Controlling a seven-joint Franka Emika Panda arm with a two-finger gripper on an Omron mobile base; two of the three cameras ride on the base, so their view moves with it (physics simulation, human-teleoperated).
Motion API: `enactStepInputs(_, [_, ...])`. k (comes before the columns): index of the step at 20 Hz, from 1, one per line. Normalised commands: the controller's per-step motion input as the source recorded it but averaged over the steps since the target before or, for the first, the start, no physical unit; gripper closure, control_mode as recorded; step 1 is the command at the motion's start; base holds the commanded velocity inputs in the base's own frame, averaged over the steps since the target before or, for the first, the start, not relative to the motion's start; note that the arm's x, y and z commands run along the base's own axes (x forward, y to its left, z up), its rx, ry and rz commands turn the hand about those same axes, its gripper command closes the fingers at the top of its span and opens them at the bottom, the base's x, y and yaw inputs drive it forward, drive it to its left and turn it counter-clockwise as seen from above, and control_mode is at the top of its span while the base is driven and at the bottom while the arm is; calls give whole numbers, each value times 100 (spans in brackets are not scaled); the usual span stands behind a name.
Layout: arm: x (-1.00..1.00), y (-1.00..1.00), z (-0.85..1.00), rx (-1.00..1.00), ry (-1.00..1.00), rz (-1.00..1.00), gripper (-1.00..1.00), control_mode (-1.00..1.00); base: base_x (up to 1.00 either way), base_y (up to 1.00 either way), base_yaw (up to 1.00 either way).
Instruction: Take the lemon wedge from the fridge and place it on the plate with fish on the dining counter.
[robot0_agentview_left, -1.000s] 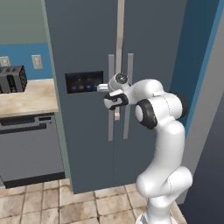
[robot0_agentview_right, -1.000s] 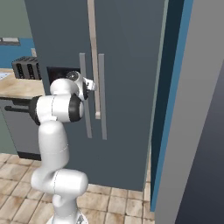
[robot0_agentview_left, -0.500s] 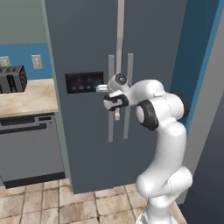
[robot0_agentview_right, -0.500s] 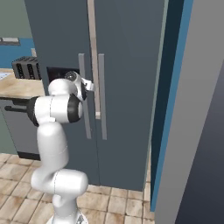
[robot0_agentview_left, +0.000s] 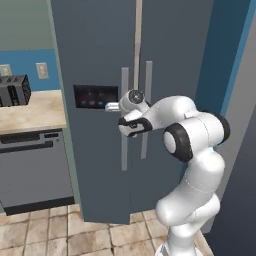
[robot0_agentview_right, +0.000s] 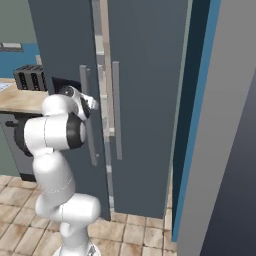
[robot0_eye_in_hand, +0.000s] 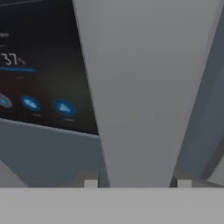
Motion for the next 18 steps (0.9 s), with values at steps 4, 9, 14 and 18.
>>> enactStepInputs(4, [-81, 80, 90, 0, -4, 0, 100, -100, 0, 0, 0])
enactStepInputs(9, [-80, 95, 95, 0, -2, 0, 100, -100, 0, 0, 0])
enactStepInputs(14, [-77, 100, 85, 0, -1, 0, 100, -100, 0, 0, 0])
enactStepInputs(18, [-96, 84, 44, -7, -3, 0, -100, -100, 0, 0, 0])
